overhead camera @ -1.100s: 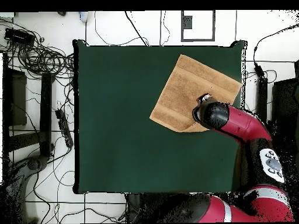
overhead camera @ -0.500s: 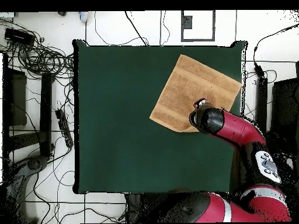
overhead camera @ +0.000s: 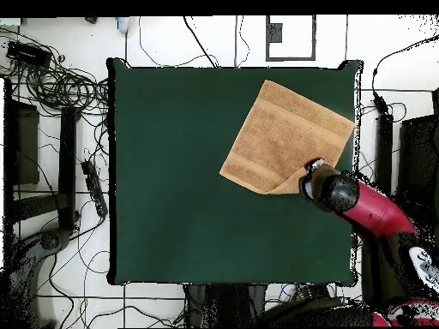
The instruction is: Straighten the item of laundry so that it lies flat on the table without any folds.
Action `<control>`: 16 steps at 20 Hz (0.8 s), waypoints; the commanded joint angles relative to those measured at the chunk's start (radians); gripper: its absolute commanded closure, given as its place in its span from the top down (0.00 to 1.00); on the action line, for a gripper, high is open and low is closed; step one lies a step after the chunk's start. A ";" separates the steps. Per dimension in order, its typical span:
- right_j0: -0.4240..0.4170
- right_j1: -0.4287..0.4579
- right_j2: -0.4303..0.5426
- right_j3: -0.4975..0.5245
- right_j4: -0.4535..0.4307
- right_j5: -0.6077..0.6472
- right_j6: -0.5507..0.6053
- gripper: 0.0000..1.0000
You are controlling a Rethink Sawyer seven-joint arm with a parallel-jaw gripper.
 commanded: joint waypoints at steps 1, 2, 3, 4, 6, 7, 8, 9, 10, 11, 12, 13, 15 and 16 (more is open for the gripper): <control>-0.024 -0.038 0.131 0.173 -0.024 0.015 0.013 1.00; -0.032 -0.035 0.137 0.178 -0.027 0.012 0.011 1.00; -0.033 -0.027 0.136 0.174 -0.034 0.004 0.009 1.00; -0.032 -0.017 0.133 0.170 -0.038 -0.008 0.013 1.00; -0.022 0.007 0.125 0.161 -0.042 -0.035 0.028 1.00; -0.016 0.018 0.122 0.156 -0.041 -0.047 0.038 1.00; -0.009 0.028 0.119 0.152 -0.039 -0.060 0.049 1.00; -0.003 0.039 0.115 0.148 -0.037 -0.072 0.059 1.00; 0.010 0.046 0.104 0.144 -0.034 -0.083 0.074 1.00; 0.023 0.055 0.094 0.141 -0.029 -0.095 0.089 1.00; 0.036 0.061 0.086 0.138 -0.022 -0.103 0.103 1.00; 0.049 0.067 0.077 0.136 -0.015 -0.111 0.117 1.00; 0.066 0.077 0.068 0.133 -0.004 -0.123 0.133 1.00; 0.071 0.081 0.066 0.132 0.001 -0.126 0.136 1.00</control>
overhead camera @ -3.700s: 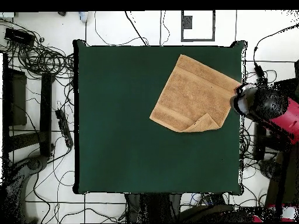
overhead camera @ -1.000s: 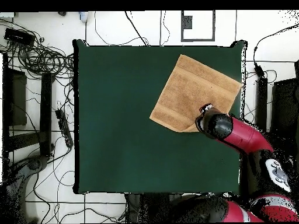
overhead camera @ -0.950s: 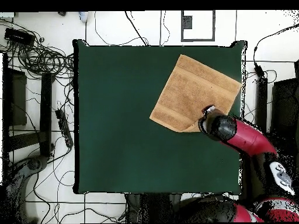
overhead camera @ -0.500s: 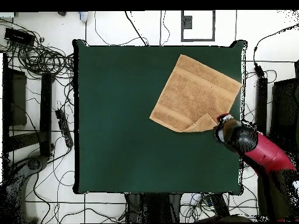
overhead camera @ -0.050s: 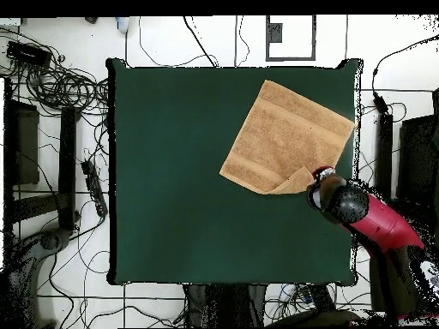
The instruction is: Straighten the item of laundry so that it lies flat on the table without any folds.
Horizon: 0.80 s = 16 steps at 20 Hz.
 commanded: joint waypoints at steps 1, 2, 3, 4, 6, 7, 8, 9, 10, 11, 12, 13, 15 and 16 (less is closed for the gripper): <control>0.105 0.100 0.062 0.077 0.006 -0.073 0.140 1.00; 0.105 0.104 0.065 0.074 0.010 -0.071 0.136 1.00; 0.107 0.109 0.065 0.072 0.013 -0.073 0.135 1.00; 0.109 0.114 0.066 0.069 0.015 -0.075 0.134 1.00; 0.110 0.127 0.068 0.062 0.017 -0.088 0.131 1.00; 0.114 0.135 0.066 0.056 0.019 -0.093 0.133 1.00; 0.115 0.142 0.066 0.050 0.020 -0.096 0.130 1.00; 0.114 0.146 0.065 0.043 0.019 -0.092 0.125 1.00; 0.114 0.148 0.065 0.035 0.018 -0.081 0.116 1.00; 0.102 0.148 0.073 0.027 0.014 -0.069 0.099 1.00; 0.094 0.152 0.078 0.020 0.011 -0.061 0.088 1.00; 0.088 0.156 0.084 0.014 0.007 -0.059 0.078 1.00; 0.079 0.164 0.087 0.005 0.000 -0.060 0.066 1.00; 0.079 0.169 0.087 0.001 -0.002 -0.063 0.065 1.00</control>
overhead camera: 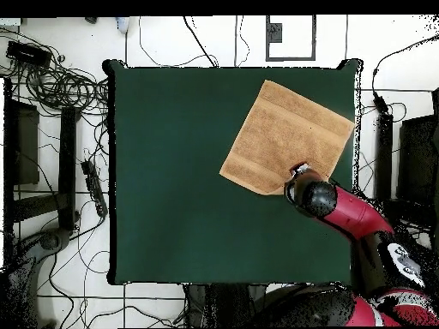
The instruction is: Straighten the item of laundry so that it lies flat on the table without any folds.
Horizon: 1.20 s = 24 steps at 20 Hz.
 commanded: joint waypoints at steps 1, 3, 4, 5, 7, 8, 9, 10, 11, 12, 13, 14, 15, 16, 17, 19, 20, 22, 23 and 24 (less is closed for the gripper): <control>0.011 0.108 0.086 0.009 -0.005 -0.008 0.066 1.00; 0.008 0.119 0.088 0.002 -0.011 -0.016 0.061 1.00; 0.004 0.129 0.089 -0.007 -0.014 -0.017 0.055 1.00; 0.002 0.135 0.090 -0.013 -0.017 -0.021 0.051 1.00; -0.006 0.164 0.093 -0.043 -0.020 -0.026 0.040 1.00; -0.008 0.186 0.094 -0.062 -0.020 -0.039 0.041 1.00; -0.010 0.215 0.095 -0.087 -0.022 -0.055 0.038 1.00; -0.007 0.224 0.090 -0.097 -0.026 -0.069 0.040 1.00; -0.001 0.233 0.082 -0.107 -0.028 -0.082 0.043 1.00; 0.004 0.242 0.074 -0.117 -0.030 -0.096 0.046 1.00; 0.008 0.247 0.069 -0.122 -0.031 -0.105 0.049 1.00; 0.012 0.253 0.064 -0.127 -0.032 -0.114 0.052 1.00; 0.014 0.253 0.061 -0.129 -0.033 -0.114 0.052 1.00; 0.016 0.254 0.058 -0.130 -0.034 -0.115 0.053 1.00; 0.018 0.254 0.055 -0.132 -0.034 -0.115 0.053 0.00; 0.021 0.252 0.051 -0.136 -0.037 -0.110 0.053 0.00; 0.022 0.251 0.049 -0.137 -0.039 -0.109 0.055 0.00; 0.029 0.247 0.041 -0.137 -0.041 -0.104 0.061 0.00; 0.027 0.240 0.044 -0.131 -0.037 -0.097 0.065 0.00; 0.025 0.233 0.046 -0.124 -0.034 -0.089 0.068 0.00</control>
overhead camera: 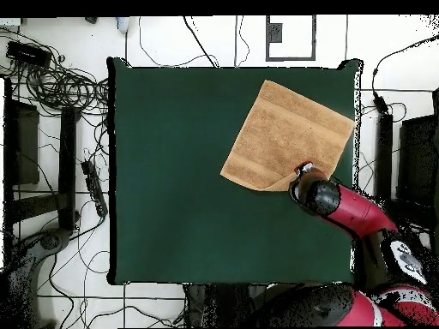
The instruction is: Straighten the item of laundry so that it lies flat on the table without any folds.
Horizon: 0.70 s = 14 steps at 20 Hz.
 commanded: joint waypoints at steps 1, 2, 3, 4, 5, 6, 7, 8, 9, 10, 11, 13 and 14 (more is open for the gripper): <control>0.021 0.200 0.071 -0.078 -0.018 -0.086 0.061 0.00; 0.020 0.190 0.071 -0.070 -0.018 -0.077 0.060 0.00; 0.020 0.179 0.071 -0.062 -0.018 -0.068 0.058 0.00; 0.017 0.167 0.074 -0.051 -0.018 -0.060 0.057 0.00; 0.016 0.153 0.074 -0.041 -0.019 -0.051 0.056 0.00; 0.013 0.136 0.075 -0.027 -0.019 -0.042 0.055 0.00; 0.011 0.118 0.077 -0.013 -0.020 -0.034 0.054 0.00; 0.014 0.097 0.070 -0.003 -0.021 -0.019 0.052 0.00; 0.020 0.068 0.060 0.014 -0.024 -0.006 0.052 0.00; 0.022 0.031 0.053 0.030 -0.025 0.019 0.046 0.00; 0.025 -0.013 0.047 0.060 -0.025 0.034 0.047 0.00; 0.034 -0.107 0.030 0.124 -0.025 0.057 0.053 0.00; 0.051 -0.153 0.006 0.150 -0.025 0.070 0.061 0.00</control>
